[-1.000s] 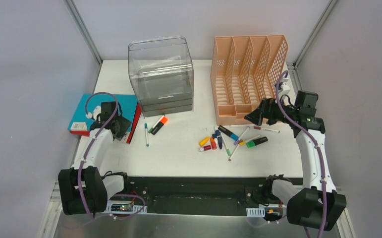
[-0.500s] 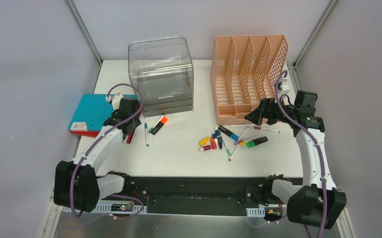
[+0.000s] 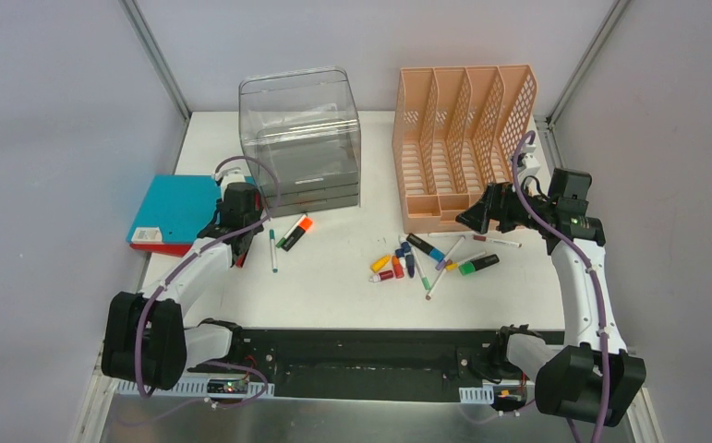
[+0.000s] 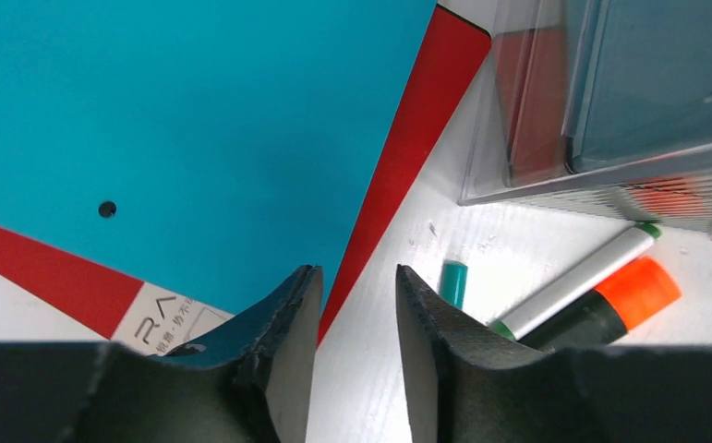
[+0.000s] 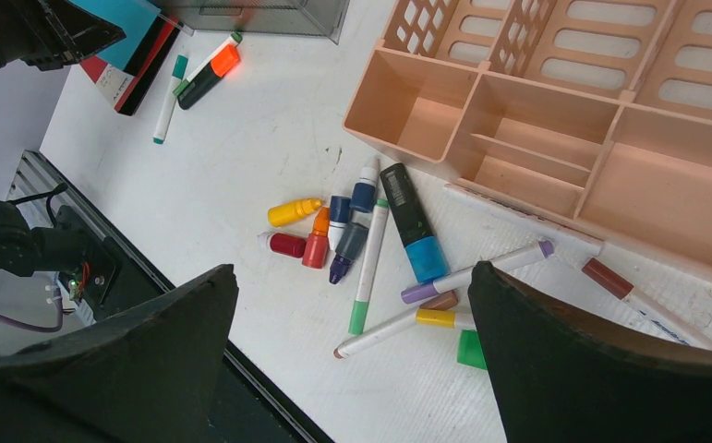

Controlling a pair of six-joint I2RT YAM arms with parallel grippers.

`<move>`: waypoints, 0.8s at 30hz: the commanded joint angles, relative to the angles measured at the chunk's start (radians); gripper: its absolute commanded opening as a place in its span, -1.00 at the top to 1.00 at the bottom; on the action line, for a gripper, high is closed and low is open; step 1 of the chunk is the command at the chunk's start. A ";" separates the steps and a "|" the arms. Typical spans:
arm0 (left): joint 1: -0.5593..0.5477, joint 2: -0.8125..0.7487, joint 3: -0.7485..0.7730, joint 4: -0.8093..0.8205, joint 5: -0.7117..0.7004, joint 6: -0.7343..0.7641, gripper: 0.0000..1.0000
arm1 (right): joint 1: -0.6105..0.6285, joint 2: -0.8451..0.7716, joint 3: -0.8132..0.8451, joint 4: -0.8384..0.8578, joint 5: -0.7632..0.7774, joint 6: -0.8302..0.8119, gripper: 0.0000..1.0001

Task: Organize the desk
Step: Move the folder to the corner of the board.

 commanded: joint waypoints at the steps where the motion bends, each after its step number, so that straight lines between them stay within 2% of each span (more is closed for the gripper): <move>1: 0.003 0.033 -0.016 0.125 -0.034 0.137 0.31 | 0.007 -0.001 0.048 0.005 0.002 -0.024 -0.99; 6: 0.003 0.055 -0.065 0.164 -0.095 0.172 0.33 | 0.008 0.006 0.048 0.005 0.001 -0.024 -1.00; 13: 0.003 0.062 -0.136 0.278 -0.048 0.241 0.40 | 0.008 0.005 0.047 0.006 0.015 -0.028 -1.00; 24: 0.002 0.129 -0.089 0.227 -0.056 0.302 0.49 | 0.008 0.004 0.041 0.011 0.017 -0.030 -0.99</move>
